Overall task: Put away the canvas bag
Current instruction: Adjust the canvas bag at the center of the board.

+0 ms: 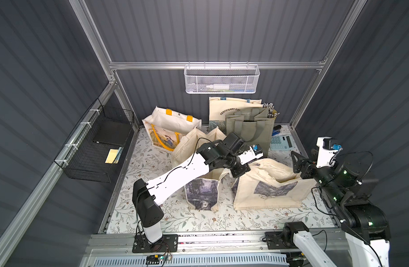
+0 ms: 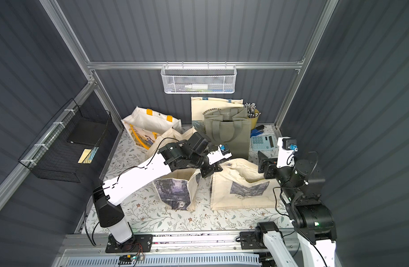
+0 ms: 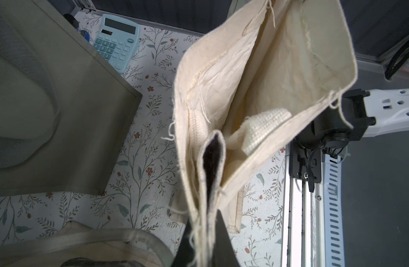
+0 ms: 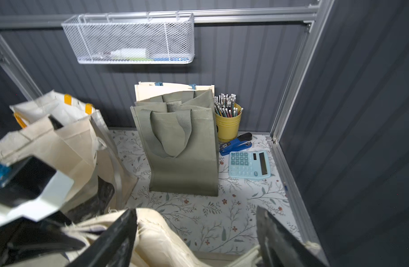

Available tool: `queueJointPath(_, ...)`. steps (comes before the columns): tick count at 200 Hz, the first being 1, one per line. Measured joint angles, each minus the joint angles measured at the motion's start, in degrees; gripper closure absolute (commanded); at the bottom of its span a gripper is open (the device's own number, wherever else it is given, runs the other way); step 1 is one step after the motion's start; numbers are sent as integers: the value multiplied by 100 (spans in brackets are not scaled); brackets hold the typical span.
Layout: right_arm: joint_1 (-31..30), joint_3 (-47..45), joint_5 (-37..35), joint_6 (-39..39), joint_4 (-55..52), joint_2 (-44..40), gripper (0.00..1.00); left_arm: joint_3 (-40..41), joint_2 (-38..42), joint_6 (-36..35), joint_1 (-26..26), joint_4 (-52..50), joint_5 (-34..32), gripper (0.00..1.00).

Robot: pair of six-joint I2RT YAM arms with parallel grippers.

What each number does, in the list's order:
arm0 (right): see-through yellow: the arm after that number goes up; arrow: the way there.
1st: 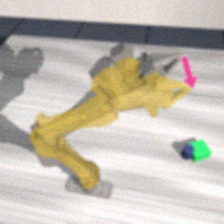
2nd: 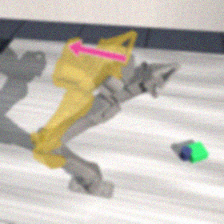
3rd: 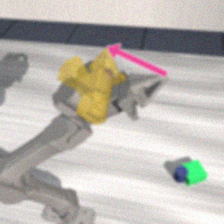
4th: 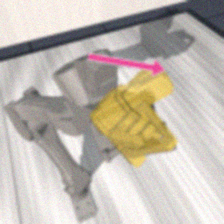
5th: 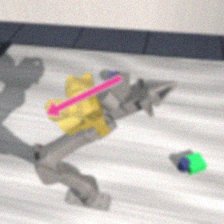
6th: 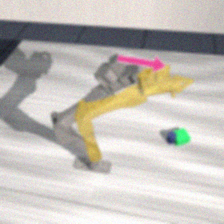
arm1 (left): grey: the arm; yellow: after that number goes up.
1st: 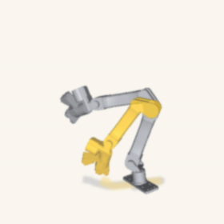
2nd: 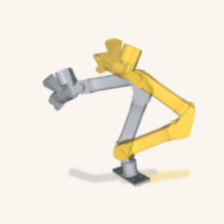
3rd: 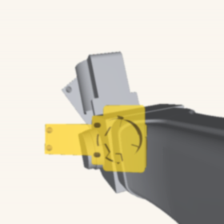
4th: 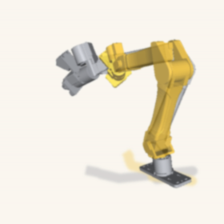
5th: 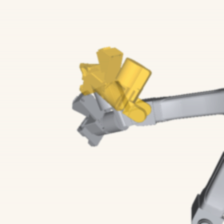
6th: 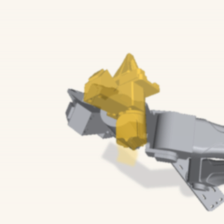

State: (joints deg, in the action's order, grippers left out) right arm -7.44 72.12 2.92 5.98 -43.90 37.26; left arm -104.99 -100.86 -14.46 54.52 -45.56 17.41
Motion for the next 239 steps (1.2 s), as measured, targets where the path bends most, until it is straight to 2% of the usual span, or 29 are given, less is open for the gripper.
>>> queueJointPath(46, -433, 393, -155, 1633, -839, 55, 6, 160, 81, -190, -238, -57, 321, 100)
queueJointPath(93, -855, 404, -468, 2656, -1486, -216, 5, 444, 369, -435, -328, -46, 638, 100)
queueJointPath(165, -1084, -557, -1239, 2986, -1700, -916, 4, 807, 560, -634, -363, 160, 916, 100)
queueJointPath(239, -1333, -1056, -1926, 3082, -1637, -975, 3, 1252, 826, -662, -363, 586, 925, 100)
